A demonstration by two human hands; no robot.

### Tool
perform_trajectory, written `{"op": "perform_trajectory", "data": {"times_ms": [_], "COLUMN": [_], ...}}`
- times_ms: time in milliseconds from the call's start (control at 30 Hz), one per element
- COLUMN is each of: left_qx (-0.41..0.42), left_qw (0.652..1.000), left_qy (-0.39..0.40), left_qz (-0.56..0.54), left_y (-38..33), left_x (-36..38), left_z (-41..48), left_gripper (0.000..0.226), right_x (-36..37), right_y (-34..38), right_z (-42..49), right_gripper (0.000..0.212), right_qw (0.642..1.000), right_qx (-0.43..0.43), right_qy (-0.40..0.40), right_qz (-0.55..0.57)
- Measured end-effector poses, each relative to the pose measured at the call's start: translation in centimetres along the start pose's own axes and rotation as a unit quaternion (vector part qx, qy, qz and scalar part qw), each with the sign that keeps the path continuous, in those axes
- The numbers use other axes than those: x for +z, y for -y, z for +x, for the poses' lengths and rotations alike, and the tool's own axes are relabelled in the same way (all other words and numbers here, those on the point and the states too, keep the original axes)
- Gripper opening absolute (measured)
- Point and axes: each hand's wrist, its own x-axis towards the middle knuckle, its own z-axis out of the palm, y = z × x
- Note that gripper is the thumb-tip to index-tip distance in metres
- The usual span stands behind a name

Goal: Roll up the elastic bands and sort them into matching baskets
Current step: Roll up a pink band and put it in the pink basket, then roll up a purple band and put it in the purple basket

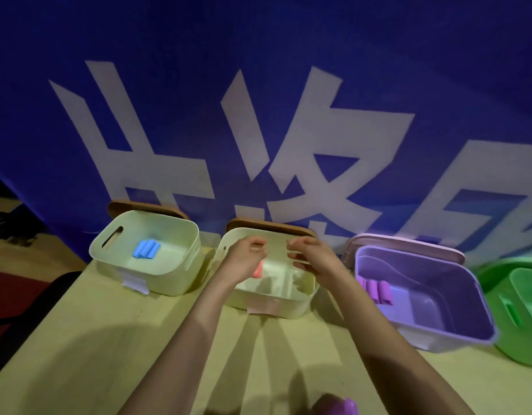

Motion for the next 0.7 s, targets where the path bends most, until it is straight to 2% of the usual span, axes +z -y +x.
{"op": "perform_trajectory", "data": {"times_ms": [133, 267, 433, 567, 700], "left_qx": [0.106, 0.145, 0.110, 0.065, 0.046], "left_qw": [0.990, 0.973, 0.976, 0.985, 0.989], "left_qy": [-0.007, 0.000, 0.027, 0.046, 0.056], "left_qz": [-0.088, -0.178, -0.188, -0.153, -0.128], "left_y": [-3.3, -3.8, -0.2, 4.1, 8.3], "left_x": [2.7, 7.3, 13.0, 16.8, 19.2], "left_z": [-6.9, -11.9, -14.5, -15.8, -16.0], "left_gripper": [0.021, 0.022, 0.022, 0.018, 0.020], "right_x": [-4.6, -8.7, -12.4, -14.0, -14.6], "right_y": [0.5, -1.7, -8.0, -14.2, -19.3], "right_z": [-8.4, -14.7, -17.3, -17.3, -16.5], "right_gripper": [0.010, 0.009, 0.008, 0.007, 0.008], "right_qw": [0.989, 0.971, 0.971, 0.980, 0.979], "right_qx": [-0.143, -0.224, -0.209, -0.164, -0.162], "right_qy": [-0.024, -0.071, -0.113, -0.111, -0.103], "right_qz": [0.024, 0.041, 0.010, -0.013, -0.071]}}
